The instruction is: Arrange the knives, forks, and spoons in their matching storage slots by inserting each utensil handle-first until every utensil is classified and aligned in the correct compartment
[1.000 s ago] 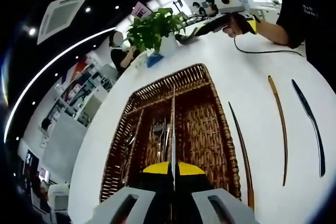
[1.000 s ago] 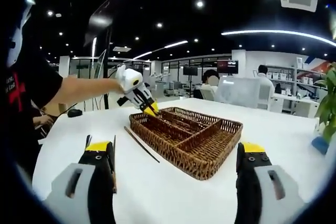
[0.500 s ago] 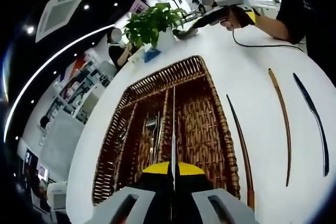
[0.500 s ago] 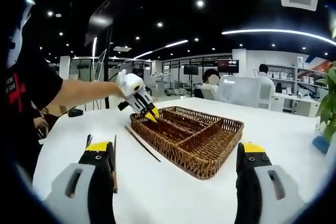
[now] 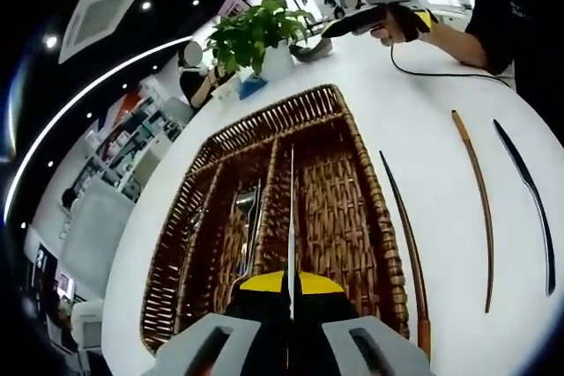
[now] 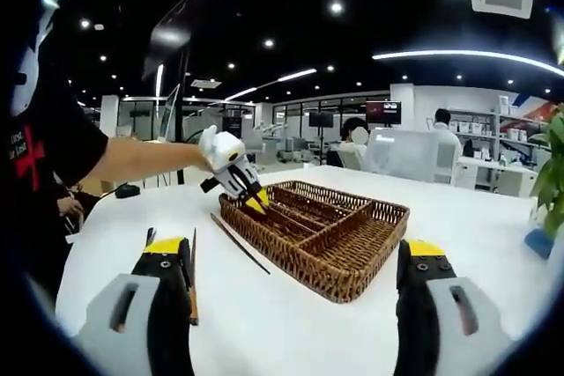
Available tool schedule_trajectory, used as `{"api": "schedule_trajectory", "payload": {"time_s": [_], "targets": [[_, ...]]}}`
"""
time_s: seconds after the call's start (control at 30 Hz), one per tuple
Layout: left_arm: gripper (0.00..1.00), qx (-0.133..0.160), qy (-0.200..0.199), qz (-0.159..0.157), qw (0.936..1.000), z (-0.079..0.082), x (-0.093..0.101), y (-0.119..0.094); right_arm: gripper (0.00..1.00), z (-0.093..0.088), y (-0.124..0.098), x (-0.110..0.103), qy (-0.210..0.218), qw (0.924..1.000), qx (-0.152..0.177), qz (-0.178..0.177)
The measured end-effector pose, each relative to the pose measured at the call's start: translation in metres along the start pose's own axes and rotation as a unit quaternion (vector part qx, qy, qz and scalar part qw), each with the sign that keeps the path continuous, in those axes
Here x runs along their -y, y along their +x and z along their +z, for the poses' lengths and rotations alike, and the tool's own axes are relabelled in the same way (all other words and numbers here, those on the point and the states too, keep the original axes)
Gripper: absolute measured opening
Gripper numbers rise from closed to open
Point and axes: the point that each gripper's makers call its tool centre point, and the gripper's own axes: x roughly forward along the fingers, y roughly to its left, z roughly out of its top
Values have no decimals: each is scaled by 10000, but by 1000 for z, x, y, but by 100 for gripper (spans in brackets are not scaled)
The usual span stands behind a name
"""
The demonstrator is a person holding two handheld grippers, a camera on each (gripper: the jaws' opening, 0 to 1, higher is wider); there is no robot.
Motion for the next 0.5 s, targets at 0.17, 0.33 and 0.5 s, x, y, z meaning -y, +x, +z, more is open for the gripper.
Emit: {"api": "schedule_trajectory", "payload": {"time_s": [0.17, 0.33, 0.5], "targets": [[2, -6, -20, -112, 9999, -2, 4, 4, 100, -1, 0, -1, -6, 10000, -25, 3], [2, 58, -105, -170, 9998, -3, 5, 6, 100, -1, 0, -1, 5, 10000, -16, -1], [2, 14, -104, -274, 9996, -4, 10, 11, 100, -1, 1, 0, 18, 10000, -15, -11]]}}
